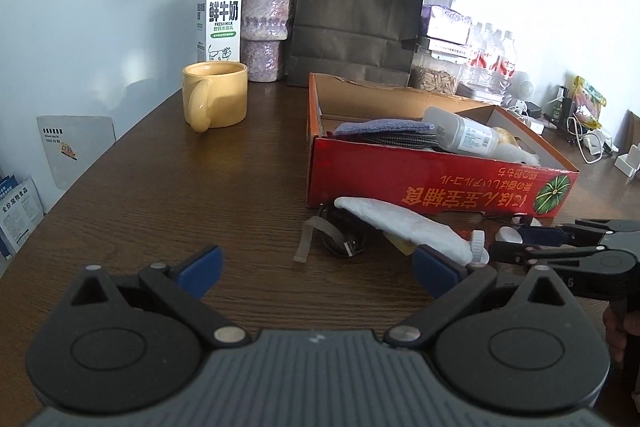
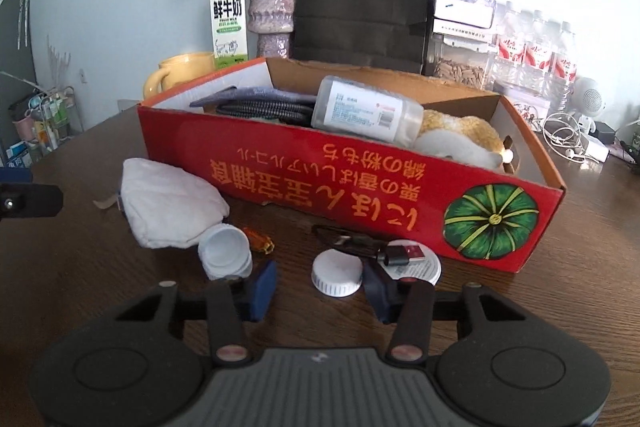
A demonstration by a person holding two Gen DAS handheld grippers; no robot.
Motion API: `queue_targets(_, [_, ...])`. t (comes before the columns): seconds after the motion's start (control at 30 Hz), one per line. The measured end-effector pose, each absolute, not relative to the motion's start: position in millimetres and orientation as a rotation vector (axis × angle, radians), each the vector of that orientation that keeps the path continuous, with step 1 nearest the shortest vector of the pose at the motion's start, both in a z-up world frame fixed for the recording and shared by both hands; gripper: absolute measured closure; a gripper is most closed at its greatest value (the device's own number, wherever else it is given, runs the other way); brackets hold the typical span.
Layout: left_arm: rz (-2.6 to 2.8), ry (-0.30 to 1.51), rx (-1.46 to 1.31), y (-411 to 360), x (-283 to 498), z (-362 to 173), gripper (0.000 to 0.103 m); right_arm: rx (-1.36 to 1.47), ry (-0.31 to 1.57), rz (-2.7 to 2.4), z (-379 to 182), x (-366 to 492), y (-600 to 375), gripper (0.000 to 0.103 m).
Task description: Organize objects
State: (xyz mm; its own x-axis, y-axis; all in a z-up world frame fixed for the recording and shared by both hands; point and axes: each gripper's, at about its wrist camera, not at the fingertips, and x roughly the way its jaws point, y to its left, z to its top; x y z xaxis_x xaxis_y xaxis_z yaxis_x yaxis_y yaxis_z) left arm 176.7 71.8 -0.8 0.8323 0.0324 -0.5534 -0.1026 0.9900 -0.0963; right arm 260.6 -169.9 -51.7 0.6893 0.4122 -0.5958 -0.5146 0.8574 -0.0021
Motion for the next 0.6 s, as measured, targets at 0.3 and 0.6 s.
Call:
queue_targets(0.3, [0.095,0.605,-0.129,80,183,-9,0.000,-0.107,0.567,0.560,-47,250,-181,0.077])
queue_targets(0.6, [0.089,0.619,-0.123,78,191,-14,0.000,-0.102,0.462,0.561,-38,228,-190,0.077])
